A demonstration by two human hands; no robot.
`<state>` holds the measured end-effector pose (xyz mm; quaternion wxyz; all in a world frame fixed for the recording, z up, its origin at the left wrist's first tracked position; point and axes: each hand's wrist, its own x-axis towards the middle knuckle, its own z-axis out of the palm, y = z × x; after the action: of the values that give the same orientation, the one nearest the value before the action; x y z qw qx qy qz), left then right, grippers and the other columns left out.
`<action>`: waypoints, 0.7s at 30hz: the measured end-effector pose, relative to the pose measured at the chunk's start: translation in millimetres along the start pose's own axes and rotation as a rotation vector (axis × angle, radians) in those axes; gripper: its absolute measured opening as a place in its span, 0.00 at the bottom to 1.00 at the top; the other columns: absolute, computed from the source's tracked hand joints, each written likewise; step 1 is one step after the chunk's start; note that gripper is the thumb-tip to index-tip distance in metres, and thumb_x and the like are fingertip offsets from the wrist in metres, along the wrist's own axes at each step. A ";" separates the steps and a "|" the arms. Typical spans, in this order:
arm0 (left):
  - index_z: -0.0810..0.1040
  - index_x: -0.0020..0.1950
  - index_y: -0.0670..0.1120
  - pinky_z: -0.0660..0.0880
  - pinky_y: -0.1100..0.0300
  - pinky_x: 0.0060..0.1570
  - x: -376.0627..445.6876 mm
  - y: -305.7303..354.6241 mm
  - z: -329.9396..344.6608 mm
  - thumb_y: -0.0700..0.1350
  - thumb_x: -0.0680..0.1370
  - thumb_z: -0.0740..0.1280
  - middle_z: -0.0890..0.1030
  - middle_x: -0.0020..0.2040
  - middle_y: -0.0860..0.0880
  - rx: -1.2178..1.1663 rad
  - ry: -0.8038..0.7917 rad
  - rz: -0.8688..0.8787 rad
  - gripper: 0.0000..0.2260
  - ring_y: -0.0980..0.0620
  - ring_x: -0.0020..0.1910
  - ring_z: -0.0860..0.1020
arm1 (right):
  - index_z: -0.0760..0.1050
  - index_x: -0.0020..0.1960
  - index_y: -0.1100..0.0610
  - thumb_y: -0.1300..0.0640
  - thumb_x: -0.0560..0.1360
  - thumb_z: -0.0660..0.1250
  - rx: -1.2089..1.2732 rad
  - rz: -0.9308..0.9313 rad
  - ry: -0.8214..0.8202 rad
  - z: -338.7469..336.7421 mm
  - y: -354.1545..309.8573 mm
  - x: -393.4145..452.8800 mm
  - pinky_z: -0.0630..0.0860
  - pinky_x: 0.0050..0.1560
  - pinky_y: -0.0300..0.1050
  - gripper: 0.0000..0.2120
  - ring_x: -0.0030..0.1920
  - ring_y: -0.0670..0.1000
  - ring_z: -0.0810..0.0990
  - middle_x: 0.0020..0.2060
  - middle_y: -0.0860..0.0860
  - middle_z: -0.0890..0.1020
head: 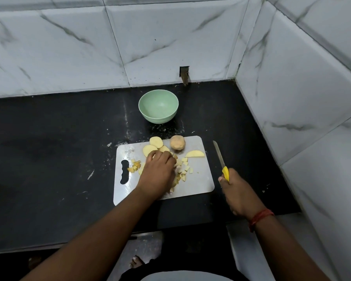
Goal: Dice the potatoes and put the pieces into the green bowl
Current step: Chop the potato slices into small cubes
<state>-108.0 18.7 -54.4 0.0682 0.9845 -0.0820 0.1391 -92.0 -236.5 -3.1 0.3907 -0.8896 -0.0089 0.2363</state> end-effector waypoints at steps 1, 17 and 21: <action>0.80 0.55 0.44 0.67 0.44 0.68 5.2 4.9 -0.1 0.47 0.75 0.71 0.79 0.54 0.46 -0.018 -0.024 0.049 0.11 0.43 0.54 0.76 | 0.65 0.51 0.52 0.48 0.82 0.56 -0.009 0.001 -0.006 0.8 -0.5 0.8 0.67 0.31 0.42 0.08 0.31 0.50 0.71 0.36 0.53 0.74; 0.68 0.76 0.39 0.53 0.48 0.79 23.0 46.0 21.4 0.57 0.83 0.60 0.70 0.73 0.43 0.040 -0.244 0.139 0.29 0.44 0.73 0.66 | 0.65 0.55 0.54 0.50 0.82 0.55 -0.095 0.064 -0.093 -2.2 -11.8 -7.0 0.70 0.23 0.41 0.08 0.30 0.52 0.74 0.39 0.55 0.75; 0.72 0.73 0.39 0.60 0.46 0.77 20.7 51.8 21.2 0.59 0.82 0.59 0.73 0.67 0.44 0.069 -0.202 0.119 0.29 0.43 0.67 0.69 | 0.66 0.56 0.56 0.50 0.82 0.55 -0.174 0.119 -0.134 2.1 -18.4 -5.1 0.70 0.24 0.41 0.09 0.33 0.53 0.76 0.41 0.55 0.75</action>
<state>-92.1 -38.2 -62.9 0.0171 0.9887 -0.1420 0.0456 -94.3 -223.3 10.7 0.2959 -0.9013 -0.0026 0.3163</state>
